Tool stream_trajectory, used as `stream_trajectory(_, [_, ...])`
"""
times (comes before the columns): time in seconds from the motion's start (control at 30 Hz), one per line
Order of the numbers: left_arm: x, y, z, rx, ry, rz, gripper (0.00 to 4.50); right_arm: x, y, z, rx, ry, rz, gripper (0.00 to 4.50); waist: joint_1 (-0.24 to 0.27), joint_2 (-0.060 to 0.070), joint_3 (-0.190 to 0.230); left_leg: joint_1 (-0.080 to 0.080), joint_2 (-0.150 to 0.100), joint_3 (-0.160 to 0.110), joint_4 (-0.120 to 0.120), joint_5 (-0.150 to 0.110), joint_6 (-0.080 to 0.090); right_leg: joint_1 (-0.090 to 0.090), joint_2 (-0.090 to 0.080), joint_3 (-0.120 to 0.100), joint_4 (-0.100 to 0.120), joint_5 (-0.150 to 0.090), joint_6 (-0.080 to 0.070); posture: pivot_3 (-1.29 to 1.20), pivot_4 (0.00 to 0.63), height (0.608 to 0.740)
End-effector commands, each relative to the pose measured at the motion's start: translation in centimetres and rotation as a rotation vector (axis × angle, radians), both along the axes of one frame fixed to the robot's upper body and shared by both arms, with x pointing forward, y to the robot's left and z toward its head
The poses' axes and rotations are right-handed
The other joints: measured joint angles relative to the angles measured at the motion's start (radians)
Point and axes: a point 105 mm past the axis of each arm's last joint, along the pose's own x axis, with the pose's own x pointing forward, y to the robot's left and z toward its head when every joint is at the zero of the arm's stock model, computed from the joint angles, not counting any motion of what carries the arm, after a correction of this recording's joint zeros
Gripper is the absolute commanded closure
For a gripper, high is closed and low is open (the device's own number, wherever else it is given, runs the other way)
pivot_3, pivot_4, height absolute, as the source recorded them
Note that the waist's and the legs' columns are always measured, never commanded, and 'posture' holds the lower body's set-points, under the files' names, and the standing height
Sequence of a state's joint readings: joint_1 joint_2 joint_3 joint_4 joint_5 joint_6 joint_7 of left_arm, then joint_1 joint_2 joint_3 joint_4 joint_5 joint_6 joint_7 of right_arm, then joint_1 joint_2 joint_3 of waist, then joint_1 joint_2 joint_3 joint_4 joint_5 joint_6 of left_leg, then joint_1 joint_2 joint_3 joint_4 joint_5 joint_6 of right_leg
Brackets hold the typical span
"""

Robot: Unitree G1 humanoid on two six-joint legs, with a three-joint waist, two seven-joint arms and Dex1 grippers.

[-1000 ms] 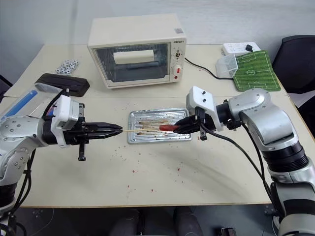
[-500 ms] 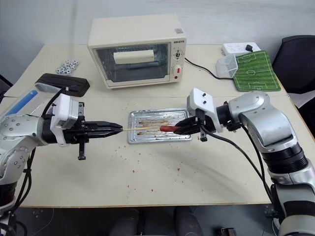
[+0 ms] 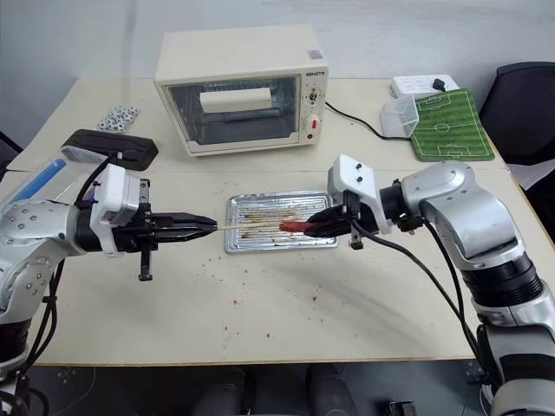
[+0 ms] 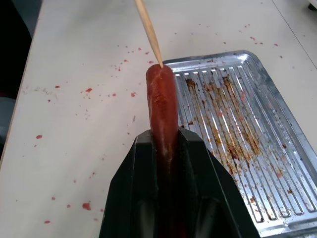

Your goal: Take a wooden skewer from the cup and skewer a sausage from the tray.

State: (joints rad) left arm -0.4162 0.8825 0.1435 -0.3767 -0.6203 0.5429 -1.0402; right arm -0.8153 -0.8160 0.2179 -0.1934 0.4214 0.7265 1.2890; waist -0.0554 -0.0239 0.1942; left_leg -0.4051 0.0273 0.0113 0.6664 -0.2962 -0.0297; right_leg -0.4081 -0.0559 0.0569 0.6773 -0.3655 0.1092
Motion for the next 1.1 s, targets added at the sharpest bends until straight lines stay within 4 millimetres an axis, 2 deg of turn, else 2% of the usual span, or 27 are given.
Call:
stream_trajectory(0.03, [-0.1, 0.3, 0.6, 0.013, -0.035, 0.003, 4.5, 0.0, -0.8, 1.8, 0.021, -0.065, -0.018, 4.24, 0.0, 0.0, 0.0, 0.0, 0.0, 0.0, 0.0, 0.0, 0.0, 0.0, 0.0, 0.0, 0.0, 0.0, 0.0, 0.0, 0.15, 0.74])
stream_trajectory(0.43, [-0.3, 0.4, 0.4, 0.02, -0.028, 0.007, 4.5, 0.3, -0.8, 1.9, 0.027, -0.067, -0.035, 4.24, 0.0, 0.0, 0.0, 0.0, 0.0, 0.0, 0.0, 0.0, 0.0, 0.0, 0.0, 0.0, 0.0, 0.0, 0.0, 0.0, 0.15, 0.74])
stream_trajectory(0.73, [-0.2, 0.0, 0.5, 0.015, -0.033, -0.007, 4.5, -0.5, -0.1, 2.4, 0.042, -0.063, -0.004, 4.24, 0.0, 0.0, 0.0, 0.0, 0.0, 0.0, 0.0, 0.0, 0.0, 0.0, 0.0, 0.0, 0.0, 0.0, 0.0, 0.0, 0.15, 0.74])
stream_trajectory(1.1, [-0.1, 0.5, 0.6, 0.028, -0.037, 0.001, 4.5, 0.3, -1.3, 1.6, 0.023, -0.06, -0.054, 4.24, 0.0, 0.0, 0.0, 0.0, 0.0, 0.0, 0.0, 0.0, 0.0, 0.0, 0.0, 0.0, 0.0, 0.0, 0.0, 0.0, 0.15, 0.74])
